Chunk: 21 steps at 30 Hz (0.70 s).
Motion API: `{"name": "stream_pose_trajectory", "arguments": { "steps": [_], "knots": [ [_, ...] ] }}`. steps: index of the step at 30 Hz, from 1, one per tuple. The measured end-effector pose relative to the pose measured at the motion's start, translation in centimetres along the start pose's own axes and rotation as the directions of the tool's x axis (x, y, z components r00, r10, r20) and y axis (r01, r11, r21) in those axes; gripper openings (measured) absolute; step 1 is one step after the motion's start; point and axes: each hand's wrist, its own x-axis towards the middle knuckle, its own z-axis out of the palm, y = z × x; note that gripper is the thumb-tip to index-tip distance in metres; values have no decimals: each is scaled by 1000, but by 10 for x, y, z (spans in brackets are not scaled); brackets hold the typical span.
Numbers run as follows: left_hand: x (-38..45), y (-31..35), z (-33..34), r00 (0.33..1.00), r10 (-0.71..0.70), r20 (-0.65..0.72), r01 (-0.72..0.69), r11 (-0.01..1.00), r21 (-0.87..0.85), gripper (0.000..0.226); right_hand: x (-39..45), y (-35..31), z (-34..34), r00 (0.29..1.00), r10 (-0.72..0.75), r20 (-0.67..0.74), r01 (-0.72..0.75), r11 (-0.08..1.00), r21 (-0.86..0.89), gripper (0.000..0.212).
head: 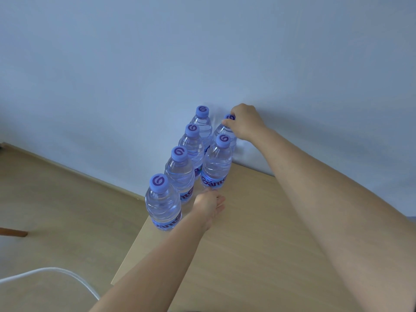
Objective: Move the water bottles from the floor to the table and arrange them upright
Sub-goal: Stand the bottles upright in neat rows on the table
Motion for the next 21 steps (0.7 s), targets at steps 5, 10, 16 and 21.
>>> {"name": "stream_pose_trajectory", "arguments": {
  "steps": [5, 10, 16, 21],
  "knots": [
    [-1, 1, 0, 1000, -7, 27, 6, 1000, 18, 45, 2, 3, 1, 1000, -5, 6, 5, 1000, 19, 40],
    [1, -1, -2, 999, -5, 44, 3, 999, 50, 47, -6, 7, 3, 1000, 30, -1, -30, 996, 89, 37],
    [-9, -9, 13, 999, -12, 40, 6, 987, 161, 28, -51, 46, -5, 988, 140, -61, -124, 969, 213, 39],
    [-19, -31, 49, 986, -45, 163, -12, 943, 332, 31, -110, 104, -39, 954, 251, -165, -209, 949, 237, 28]
  ]
}}
